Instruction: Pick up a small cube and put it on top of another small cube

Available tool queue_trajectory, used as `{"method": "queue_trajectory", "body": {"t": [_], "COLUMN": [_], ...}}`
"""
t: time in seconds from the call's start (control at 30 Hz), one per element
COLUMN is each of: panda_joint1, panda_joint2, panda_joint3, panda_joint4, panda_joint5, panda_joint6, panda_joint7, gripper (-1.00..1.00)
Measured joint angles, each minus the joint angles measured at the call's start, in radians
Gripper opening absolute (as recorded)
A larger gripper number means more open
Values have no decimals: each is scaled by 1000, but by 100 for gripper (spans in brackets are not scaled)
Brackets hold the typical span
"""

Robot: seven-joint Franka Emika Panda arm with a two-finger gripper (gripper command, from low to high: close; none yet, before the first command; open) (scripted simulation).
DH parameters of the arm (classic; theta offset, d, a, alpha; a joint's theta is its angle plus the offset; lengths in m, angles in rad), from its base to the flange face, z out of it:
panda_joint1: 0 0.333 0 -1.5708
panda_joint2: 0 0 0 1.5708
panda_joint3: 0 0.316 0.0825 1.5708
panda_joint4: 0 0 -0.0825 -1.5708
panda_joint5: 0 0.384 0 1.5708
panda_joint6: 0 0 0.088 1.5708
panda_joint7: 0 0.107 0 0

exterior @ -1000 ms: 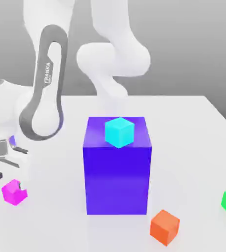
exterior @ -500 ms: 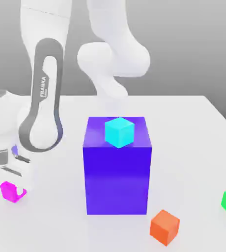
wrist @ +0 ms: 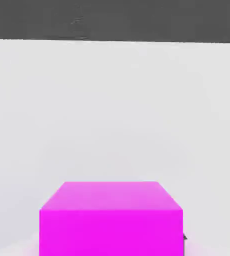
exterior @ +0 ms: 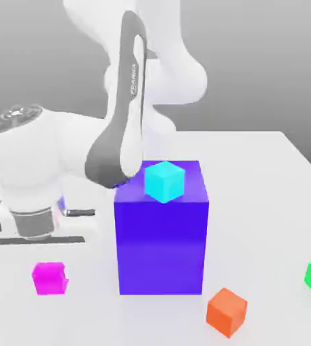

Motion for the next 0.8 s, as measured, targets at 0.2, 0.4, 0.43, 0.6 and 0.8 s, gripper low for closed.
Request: {"method": "queue_trajectory", "body": {"t": [0.2,0.4,0.43,0.6,0.8], "panda_joint1": [144,292,318,464,484], "panda_joint2": [-4,-42,-50,41,79], "panda_joint3": [153,316,346,456,452], "panda_joint4": [42,17,11,18,24], "panda_joint5": [-68,-135,-146,-254,-276], "panda_joint6": [-47,-48,-48,58,91], "panda_joint7": [-105,-219,-240,-303,-299], "gripper": [-100,-100,-100,-100,100]}}
